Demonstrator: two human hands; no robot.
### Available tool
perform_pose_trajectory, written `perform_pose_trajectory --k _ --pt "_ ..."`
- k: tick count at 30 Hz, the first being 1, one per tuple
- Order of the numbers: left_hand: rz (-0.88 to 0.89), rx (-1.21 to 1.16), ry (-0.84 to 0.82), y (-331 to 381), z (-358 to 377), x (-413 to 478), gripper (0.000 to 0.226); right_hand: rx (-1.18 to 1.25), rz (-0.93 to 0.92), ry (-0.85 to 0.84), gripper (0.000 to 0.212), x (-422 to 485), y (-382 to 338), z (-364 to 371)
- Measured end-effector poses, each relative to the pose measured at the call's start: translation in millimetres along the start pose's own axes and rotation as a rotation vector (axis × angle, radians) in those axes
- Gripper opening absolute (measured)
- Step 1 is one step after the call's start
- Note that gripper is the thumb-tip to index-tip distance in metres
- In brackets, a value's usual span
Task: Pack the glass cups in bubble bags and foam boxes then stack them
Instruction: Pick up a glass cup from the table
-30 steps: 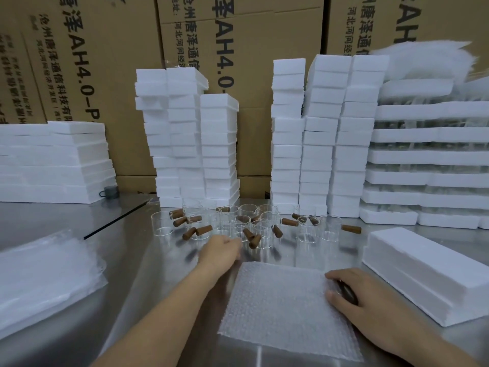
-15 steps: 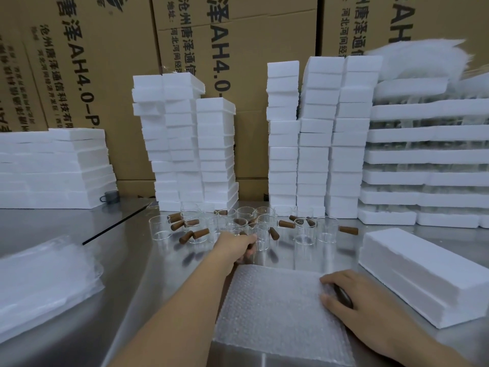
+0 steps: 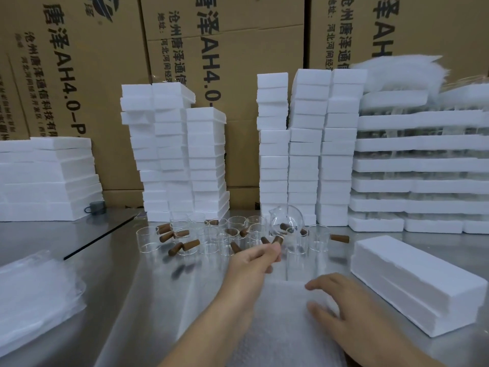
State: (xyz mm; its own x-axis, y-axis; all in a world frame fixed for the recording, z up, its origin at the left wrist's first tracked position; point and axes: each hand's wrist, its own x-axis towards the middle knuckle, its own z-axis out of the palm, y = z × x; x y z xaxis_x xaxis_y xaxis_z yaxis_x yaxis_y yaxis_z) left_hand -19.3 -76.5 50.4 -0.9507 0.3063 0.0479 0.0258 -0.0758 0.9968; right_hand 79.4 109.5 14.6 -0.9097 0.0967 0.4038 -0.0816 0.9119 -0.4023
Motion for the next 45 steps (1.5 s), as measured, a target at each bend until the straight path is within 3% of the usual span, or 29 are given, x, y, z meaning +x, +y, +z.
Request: perform_pose_trajectory --k 8,15,31,34,37,41,45 --pt "0.102 -0.142 -0.143 0 27 -21 0.032 0.48 0.019 0.296 0.025 0 -29 8" --pt "0.184 -0.149 -0.135 0 34 -24 0.013 0.587 0.053 0.382 0.018 0 -30 7" --pt "0.153 -0.098 -0.156 1 40 -36 0.02 0.646 0.117 0.36 0.005 1 -31 2" --pt "0.176 -0.073 -0.157 5 38 -34 0.016 0.685 0.113 0.385 0.009 0 -34 0" --pt "0.224 -0.094 -0.187 12 37 -35 0.026 0.737 0.055 0.398 0.014 0 -40 -12" --pt "0.308 -0.136 -0.268 18 38 -36 0.033 0.858 -0.043 0.344 0.029 -2 -48 -29" --pt "0.318 -0.233 -0.342 25 40 -41 0.029 1.098 -0.014 0.227 0.034 -1 -54 -32"
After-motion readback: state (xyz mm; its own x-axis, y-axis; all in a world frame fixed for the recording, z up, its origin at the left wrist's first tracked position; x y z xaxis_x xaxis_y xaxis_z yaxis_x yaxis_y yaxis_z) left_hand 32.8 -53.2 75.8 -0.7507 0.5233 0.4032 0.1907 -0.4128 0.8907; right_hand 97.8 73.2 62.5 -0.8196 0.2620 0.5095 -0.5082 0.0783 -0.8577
